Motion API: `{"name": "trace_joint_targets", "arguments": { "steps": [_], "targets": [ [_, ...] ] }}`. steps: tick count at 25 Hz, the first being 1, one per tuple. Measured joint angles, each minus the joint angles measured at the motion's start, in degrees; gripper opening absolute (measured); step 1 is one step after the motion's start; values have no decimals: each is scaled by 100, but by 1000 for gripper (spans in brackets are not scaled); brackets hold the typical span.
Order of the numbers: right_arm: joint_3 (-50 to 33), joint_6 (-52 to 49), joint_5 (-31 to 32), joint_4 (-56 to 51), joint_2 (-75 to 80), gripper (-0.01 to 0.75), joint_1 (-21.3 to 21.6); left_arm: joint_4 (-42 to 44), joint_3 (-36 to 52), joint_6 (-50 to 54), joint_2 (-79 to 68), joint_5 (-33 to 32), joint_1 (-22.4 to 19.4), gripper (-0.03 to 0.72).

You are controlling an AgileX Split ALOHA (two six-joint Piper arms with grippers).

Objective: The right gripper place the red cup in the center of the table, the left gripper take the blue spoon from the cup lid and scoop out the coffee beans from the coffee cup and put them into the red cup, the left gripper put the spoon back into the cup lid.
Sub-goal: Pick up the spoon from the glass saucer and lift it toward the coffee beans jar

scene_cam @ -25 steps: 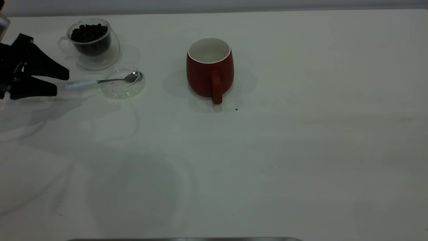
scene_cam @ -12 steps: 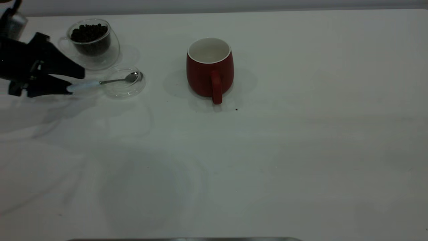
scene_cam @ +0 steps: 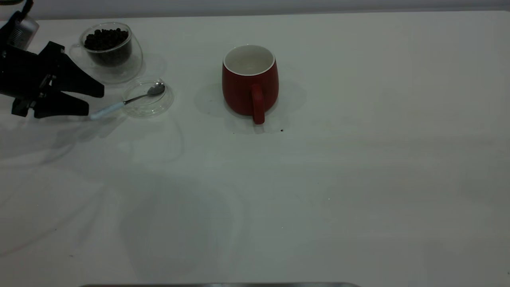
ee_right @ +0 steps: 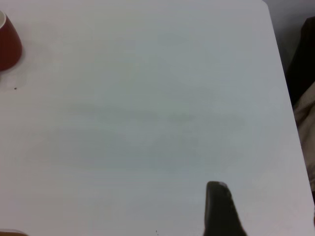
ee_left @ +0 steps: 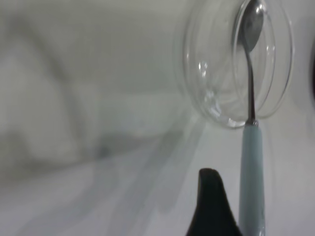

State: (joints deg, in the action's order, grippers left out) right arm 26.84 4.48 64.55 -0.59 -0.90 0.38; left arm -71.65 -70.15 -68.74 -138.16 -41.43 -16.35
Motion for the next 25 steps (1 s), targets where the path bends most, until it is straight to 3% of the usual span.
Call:
{"name": "trace_joint_targets", "arguments": {
  "steps": [12, 25],
  "targets": [
    [0, 0, 0, 0, 0, 479, 0, 575, 0, 188, -4, -216, 70, 572],
    [0, 0, 0, 0, 0, 479, 0, -43, 63, 259, -480, -242, 103, 572]
  ]
}}
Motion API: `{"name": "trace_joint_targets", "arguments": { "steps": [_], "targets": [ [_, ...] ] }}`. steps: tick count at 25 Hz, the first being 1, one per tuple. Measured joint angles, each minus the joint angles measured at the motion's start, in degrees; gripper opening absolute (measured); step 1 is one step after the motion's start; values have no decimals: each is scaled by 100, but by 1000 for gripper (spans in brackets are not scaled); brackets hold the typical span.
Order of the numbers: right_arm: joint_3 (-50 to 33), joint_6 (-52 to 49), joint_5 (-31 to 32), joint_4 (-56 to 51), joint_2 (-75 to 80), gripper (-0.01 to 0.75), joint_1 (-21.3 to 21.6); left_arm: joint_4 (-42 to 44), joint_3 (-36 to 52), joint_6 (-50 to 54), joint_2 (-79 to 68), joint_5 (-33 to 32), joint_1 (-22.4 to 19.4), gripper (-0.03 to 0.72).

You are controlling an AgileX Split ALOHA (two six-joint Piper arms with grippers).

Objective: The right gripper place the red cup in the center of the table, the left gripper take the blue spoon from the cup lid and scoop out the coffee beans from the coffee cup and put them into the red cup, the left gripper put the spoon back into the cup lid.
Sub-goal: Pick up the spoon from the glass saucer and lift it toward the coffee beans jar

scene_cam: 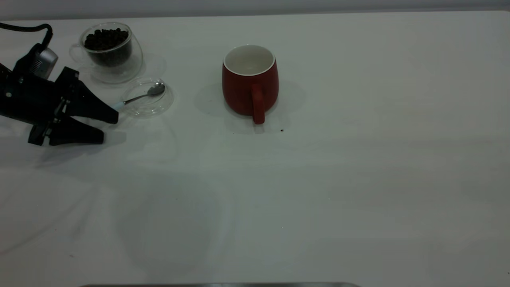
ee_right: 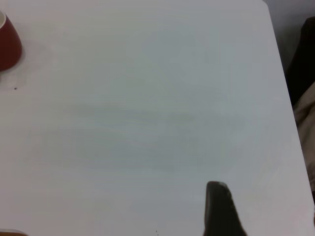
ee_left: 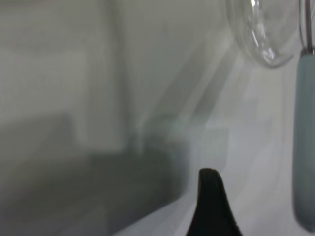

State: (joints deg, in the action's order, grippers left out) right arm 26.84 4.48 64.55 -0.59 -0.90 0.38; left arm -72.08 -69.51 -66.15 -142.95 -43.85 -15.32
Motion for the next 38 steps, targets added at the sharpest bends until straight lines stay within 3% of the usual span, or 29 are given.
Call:
{"name": "trace_joint_targets", "arguments": {
  "steps": [11, 26, 38],
  "targets": [
    [0, 0, 0, 0, 0, 479, 0, -373, 0, -272, -5, 0, 0, 550],
    [0, 0, 0, 0, 0, 479, 0, -855, 0, -290, -5, -10, 0, 161],
    [0, 0, 0, 0, 0, 479, 0, -912, 0, -285, -5, -460, 0, 126]
  ]
}}
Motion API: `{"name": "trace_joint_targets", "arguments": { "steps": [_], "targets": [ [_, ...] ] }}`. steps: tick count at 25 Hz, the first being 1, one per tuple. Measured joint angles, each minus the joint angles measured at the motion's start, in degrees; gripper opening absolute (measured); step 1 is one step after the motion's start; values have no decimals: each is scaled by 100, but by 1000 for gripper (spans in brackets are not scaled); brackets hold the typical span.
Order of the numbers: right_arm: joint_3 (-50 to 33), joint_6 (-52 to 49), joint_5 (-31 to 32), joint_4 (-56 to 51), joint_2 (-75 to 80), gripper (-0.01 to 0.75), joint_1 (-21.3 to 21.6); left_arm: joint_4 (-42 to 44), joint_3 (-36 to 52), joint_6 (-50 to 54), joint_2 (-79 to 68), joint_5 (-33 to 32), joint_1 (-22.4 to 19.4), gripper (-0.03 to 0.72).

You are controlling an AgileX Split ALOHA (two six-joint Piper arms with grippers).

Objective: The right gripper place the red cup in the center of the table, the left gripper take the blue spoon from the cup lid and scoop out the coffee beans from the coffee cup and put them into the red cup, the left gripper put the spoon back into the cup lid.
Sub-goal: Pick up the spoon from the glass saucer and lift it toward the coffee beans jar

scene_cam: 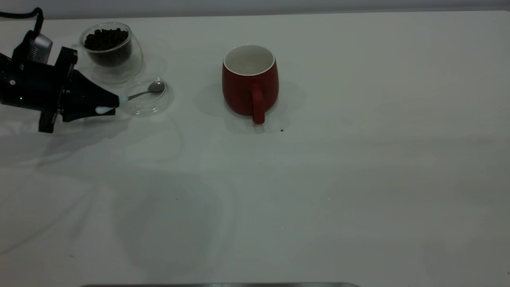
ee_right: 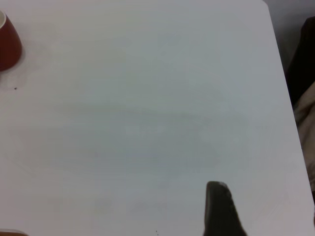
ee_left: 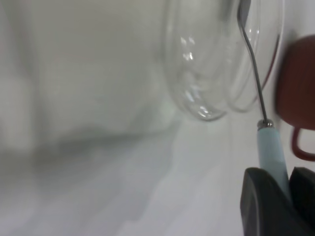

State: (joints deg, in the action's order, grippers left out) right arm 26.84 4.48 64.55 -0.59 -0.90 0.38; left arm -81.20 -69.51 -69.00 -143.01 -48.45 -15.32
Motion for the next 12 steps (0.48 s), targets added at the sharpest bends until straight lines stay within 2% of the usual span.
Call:
{"name": "trace_joint_targets", "arguments": {
  "steps": [5, 12],
  "targets": [
    [0, 0, 0, 0, 0, 479, 0, 145, 0, 128, 0, -545, -70, 126],
    [0, 0, 0, 0, 0, 479, 0, 426, 0, 587, 78, -608, -582, 126]
  ]
}}
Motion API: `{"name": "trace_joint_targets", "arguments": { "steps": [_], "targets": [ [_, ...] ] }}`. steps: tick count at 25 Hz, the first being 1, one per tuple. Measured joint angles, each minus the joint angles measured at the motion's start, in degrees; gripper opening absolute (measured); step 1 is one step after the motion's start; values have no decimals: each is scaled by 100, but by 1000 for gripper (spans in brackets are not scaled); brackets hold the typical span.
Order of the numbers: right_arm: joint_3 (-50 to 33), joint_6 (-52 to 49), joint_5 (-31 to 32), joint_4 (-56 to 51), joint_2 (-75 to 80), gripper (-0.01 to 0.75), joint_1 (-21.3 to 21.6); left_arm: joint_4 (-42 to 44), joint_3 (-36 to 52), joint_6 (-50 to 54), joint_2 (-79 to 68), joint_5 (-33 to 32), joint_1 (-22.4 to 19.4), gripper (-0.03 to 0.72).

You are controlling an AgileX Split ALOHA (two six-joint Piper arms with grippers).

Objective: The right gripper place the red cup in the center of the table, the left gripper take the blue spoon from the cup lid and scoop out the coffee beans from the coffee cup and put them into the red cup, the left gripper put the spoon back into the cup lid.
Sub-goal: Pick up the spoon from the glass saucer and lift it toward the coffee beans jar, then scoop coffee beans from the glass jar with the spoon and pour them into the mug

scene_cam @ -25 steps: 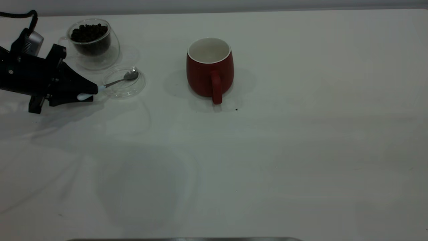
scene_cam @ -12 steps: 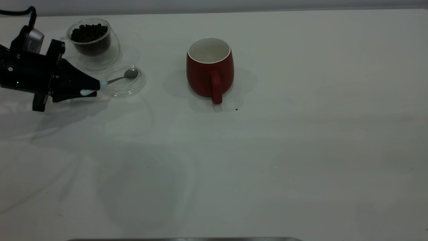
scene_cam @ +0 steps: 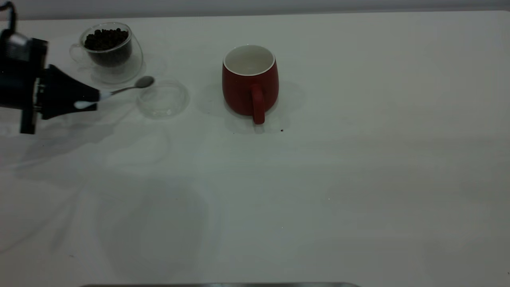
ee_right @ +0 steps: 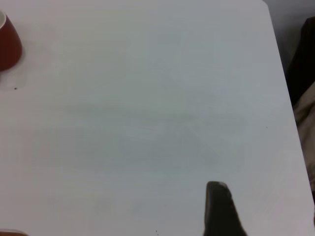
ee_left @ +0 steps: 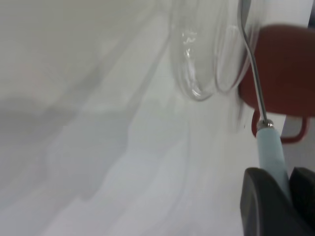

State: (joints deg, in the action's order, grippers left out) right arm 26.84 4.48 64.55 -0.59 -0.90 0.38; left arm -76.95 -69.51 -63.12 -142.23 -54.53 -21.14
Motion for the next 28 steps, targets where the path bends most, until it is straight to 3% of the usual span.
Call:
{"name": "trace_joint_targets", "arguments": {
  "steps": [8, 15, 20, 24, 28],
  "targets": [
    [0, 0, 0, 0, 0, 479, 0, 409, -5, 187, 171, -822, -391, 126],
    [0, 0, 0, 0, 0, 479, 0, 493, -72, 207, 1087, -1039, -775, 126],
    [0, 0, 0, 0, 0, 479, 0, 636, -596, 523, 1383, -1085, -958, 125],
    [0, 0, 0, 0, 0, 479, 0, 1664, -1397, 1465, 1365, -887, -952, 125],
    [0, 0, 0, 0, 0, 479, 0, 2693, -2351, 2259, 1118, -1114, -922, 125]
  ]
}}
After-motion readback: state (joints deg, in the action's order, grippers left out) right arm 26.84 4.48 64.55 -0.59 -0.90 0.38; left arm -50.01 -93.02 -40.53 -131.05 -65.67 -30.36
